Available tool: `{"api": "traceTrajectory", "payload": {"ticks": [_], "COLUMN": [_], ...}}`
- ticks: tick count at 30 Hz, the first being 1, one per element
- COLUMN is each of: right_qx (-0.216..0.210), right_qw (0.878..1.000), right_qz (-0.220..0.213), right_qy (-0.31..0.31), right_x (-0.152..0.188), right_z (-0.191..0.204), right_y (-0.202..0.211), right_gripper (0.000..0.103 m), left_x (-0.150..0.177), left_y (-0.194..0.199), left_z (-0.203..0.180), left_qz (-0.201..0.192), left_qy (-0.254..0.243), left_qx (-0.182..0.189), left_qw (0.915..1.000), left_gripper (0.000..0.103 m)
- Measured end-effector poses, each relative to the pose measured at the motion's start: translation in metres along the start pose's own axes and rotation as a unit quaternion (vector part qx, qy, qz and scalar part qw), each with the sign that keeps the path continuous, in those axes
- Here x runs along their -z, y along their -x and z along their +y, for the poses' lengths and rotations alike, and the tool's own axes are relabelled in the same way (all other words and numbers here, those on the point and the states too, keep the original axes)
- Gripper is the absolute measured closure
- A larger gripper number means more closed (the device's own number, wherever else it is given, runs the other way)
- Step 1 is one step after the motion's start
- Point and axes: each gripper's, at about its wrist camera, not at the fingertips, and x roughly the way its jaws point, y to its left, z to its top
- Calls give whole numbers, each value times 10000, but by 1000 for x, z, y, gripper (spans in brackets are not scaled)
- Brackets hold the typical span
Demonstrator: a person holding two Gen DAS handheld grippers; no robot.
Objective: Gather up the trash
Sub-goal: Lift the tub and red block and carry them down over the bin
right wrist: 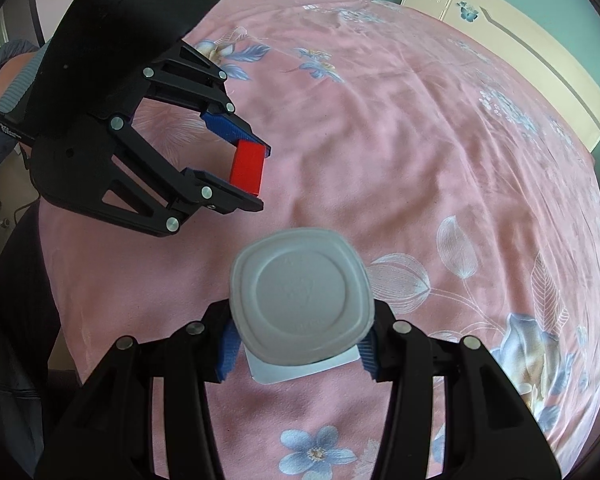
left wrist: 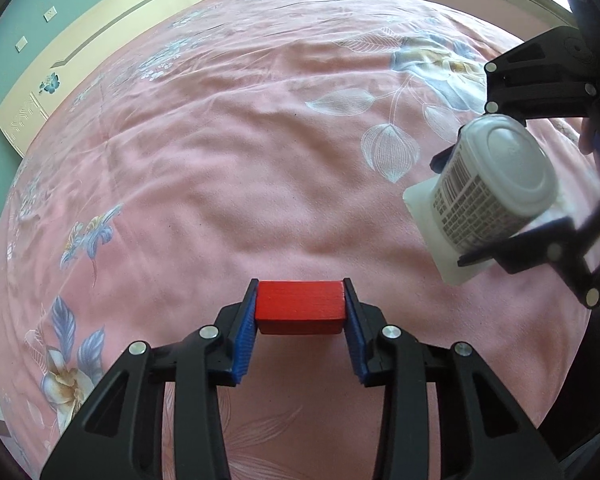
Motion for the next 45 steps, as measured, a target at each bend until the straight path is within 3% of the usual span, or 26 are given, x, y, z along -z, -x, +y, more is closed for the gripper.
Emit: {"api": "traceTrajectory", "payload": {"ticks": [24,45], "right_qx": [195,9], "right_qw": [9993,9993], "right_qz": [-61,-108], "right_qy": [307,350], "right_x": [21,71], "right_z": [105,199], "right_y": [78,92], "right_gripper": [54,54], "left_x": [86,175], "left_y": [117,151], "left_z": [-43,-90], "left_qz": [-318,-303], "left_qy": [-69,120], "left_qx": [-463,-465], "left_qw": [9984,9984], "left_gripper": [62,61]}}
